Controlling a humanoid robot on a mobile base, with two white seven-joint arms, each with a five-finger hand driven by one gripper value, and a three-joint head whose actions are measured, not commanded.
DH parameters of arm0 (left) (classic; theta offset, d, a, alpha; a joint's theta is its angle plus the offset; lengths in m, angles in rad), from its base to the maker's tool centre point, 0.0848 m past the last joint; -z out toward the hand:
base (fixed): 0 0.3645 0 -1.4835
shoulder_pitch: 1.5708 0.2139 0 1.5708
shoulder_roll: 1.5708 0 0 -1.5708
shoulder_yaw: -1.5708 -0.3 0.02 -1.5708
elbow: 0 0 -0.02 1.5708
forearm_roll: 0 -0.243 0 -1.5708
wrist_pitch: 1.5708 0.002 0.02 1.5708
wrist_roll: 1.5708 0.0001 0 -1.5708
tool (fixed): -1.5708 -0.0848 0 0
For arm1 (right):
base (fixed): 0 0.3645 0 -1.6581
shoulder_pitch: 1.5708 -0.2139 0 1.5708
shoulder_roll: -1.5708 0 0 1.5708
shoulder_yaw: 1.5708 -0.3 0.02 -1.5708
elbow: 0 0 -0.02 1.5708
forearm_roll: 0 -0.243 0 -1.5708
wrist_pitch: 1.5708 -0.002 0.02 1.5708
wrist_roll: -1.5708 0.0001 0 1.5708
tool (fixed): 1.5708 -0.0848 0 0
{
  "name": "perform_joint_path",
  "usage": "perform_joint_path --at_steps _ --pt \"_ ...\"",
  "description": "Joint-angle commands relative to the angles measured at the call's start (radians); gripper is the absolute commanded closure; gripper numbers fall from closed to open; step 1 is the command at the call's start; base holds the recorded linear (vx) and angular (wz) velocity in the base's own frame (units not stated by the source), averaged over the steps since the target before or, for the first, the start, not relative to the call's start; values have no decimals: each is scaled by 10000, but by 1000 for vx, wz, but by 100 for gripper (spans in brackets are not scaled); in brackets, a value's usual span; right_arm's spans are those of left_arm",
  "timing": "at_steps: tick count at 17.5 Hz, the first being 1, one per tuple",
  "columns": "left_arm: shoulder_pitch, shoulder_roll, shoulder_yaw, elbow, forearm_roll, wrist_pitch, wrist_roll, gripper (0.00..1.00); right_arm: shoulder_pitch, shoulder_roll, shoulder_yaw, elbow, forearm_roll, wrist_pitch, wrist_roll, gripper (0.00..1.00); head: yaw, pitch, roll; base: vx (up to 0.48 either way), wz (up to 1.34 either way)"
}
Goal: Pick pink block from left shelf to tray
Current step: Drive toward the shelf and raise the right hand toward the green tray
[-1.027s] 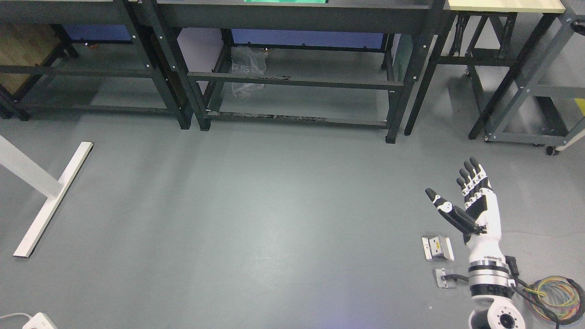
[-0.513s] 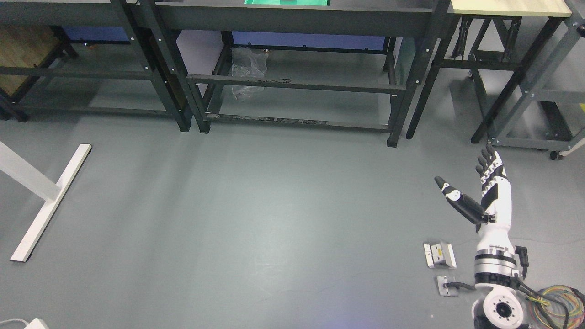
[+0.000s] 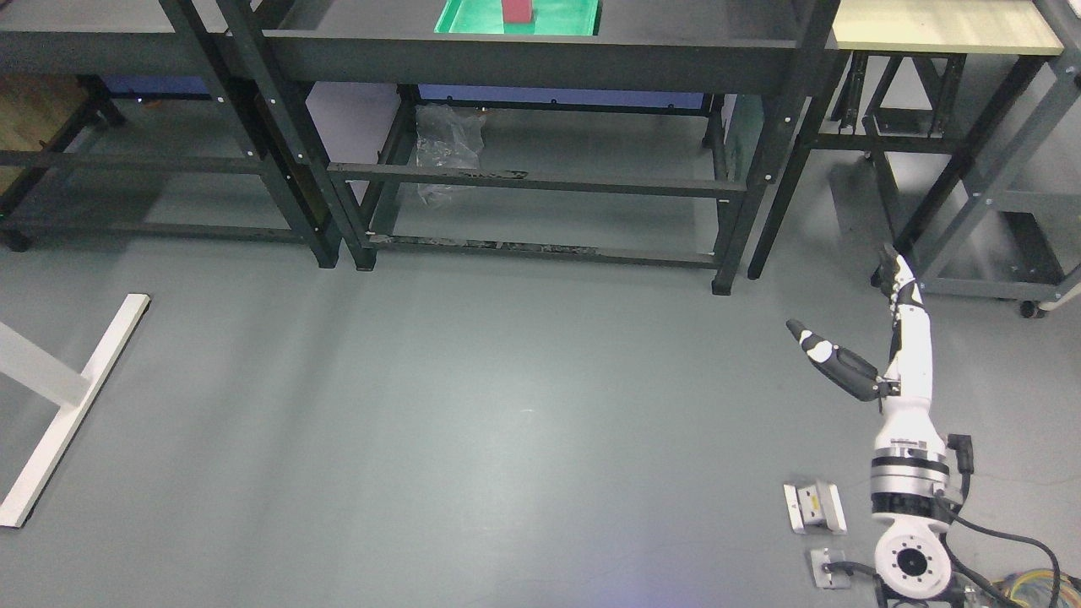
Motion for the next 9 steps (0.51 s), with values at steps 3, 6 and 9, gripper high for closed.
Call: perform_joint_path --at_steps 3,6,9 --pt "96 175 0 1 -15 -8 8 0 144 -174 883 -126 7017 -139 -65 1 0 0 0 152 191" --pt "96 175 0 1 -15 -8 8 0 175 -174 1328 -126 7937 -78 -66 1 0 0 0 149 510" --pt "96 175 0 1 -15 -8 8 0 190 -174 1604 -111 8646 274 -66 1 0 0 0 171 435"
